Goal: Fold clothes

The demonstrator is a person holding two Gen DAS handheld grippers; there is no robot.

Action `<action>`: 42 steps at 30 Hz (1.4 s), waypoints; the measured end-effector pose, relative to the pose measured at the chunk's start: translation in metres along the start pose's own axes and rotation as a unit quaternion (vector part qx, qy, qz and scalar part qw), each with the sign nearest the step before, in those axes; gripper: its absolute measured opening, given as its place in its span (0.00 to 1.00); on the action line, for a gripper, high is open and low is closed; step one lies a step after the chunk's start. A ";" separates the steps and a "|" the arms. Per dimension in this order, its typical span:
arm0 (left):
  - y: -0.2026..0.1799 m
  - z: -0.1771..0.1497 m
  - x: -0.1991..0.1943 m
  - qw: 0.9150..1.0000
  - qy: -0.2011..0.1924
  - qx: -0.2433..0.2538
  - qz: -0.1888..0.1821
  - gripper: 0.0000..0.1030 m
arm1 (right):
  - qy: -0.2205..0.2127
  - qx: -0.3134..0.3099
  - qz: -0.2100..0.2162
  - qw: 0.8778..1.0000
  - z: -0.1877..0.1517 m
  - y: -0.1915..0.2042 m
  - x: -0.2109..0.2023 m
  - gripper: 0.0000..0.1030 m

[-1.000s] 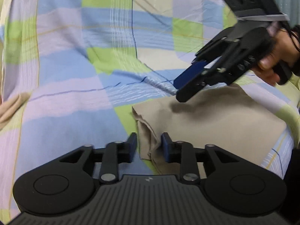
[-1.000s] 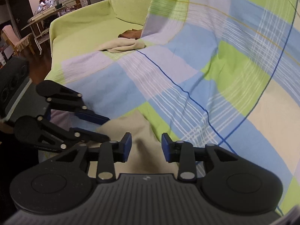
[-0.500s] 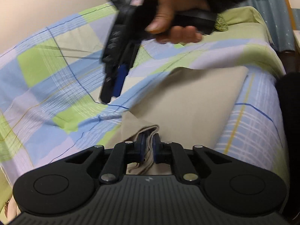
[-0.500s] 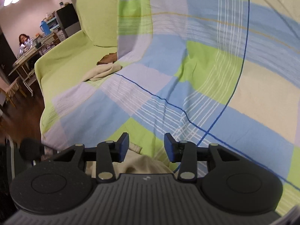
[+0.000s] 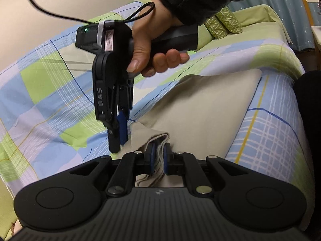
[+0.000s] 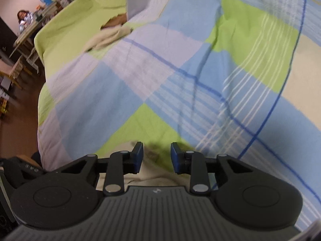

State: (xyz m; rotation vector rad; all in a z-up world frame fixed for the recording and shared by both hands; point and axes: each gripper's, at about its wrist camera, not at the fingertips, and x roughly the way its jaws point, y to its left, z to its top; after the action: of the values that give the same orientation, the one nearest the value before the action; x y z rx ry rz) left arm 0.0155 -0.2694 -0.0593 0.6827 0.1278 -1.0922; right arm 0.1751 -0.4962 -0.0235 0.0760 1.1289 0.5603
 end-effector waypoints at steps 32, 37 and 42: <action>-0.002 -0.001 0.003 0.999 -0.015 -0.031 -0.009 0.06 | 0.030 -0.170 -0.037 0.984 0.006 0.058 0.011 0.04; 0.000 0.000 0.007 0.999 -0.010 -0.045 -0.012 0.07 | -0.017 -0.220 -0.036 0.975 0.013 0.068 0.009 0.01; 0.005 0.000 0.009 0.998 -0.011 -0.065 -0.017 0.07 | -0.034 -0.176 -0.044 0.983 0.016 0.047 0.005 0.05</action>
State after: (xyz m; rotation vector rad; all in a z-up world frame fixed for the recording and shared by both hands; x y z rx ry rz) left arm 0.0237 -0.2750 -0.0604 0.5532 0.1901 -1.1141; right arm 0.1719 -0.4496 -0.0050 -0.2581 0.9490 0.6644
